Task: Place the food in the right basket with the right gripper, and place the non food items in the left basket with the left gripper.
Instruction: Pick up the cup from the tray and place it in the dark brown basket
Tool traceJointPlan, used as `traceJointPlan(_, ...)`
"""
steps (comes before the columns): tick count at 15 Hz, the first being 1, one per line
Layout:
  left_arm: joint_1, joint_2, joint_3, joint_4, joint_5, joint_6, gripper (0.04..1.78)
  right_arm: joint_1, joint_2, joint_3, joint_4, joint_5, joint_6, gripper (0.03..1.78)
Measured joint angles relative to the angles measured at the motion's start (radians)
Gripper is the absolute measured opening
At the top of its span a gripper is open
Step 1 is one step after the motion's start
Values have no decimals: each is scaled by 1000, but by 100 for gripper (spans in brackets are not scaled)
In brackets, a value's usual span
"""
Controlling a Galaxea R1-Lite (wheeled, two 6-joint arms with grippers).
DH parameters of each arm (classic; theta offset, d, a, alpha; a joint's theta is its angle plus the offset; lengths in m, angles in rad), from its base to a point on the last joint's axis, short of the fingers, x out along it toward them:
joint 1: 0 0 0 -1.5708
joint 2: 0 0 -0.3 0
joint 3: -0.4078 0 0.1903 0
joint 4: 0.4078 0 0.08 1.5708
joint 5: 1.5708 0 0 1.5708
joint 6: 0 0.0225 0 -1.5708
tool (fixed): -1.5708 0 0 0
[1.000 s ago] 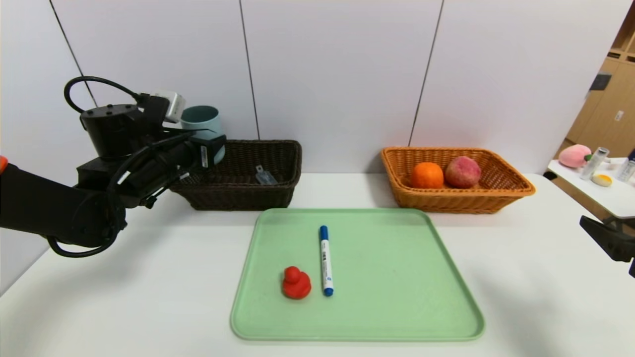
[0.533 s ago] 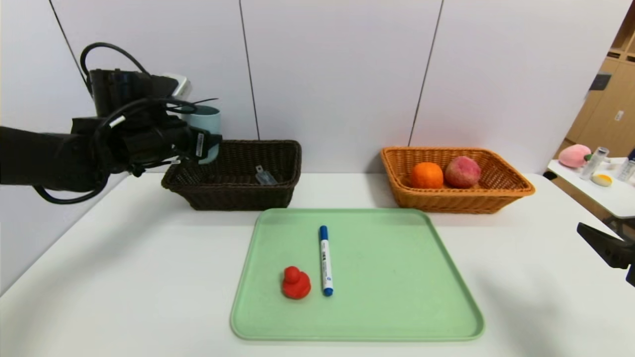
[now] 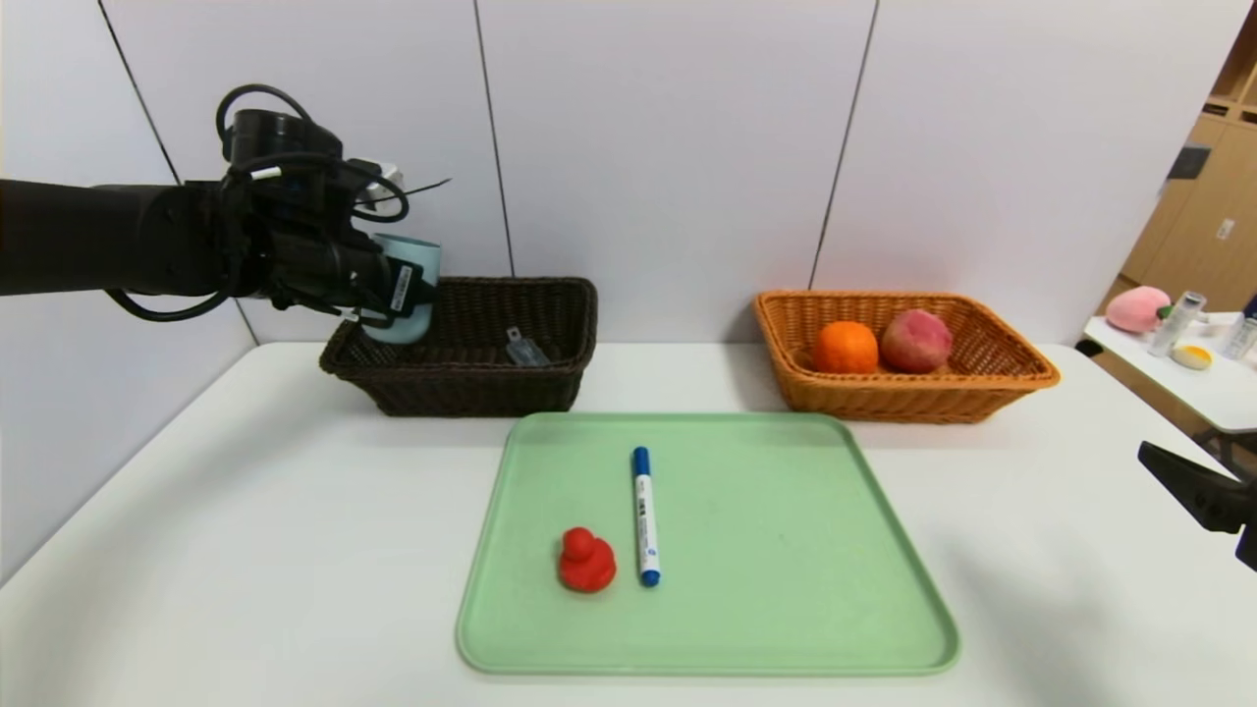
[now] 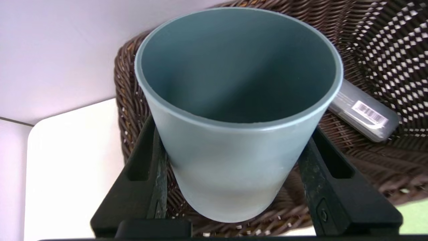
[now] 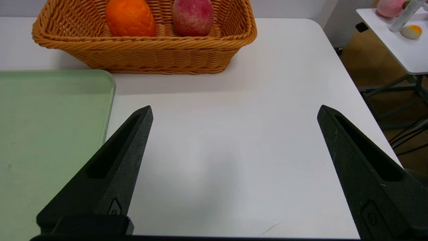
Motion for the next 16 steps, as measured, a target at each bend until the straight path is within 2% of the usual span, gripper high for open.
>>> traceJointPlan(7,-1,87,-49,-16,8,-9,109,4,0,8,0,0,2,170)
traceJointPlan(9,-1,106,-56,-19,31,-7,109,4,0,15,0,0,13,170)
traceJointPlan(12,-3,133,-52,-91,97,-3,109,6,0,17,0,0,15,170)
traceJointPlan(16,-3,147,-47,-100,103,-7,109,7,0,14,0,0,14,170)
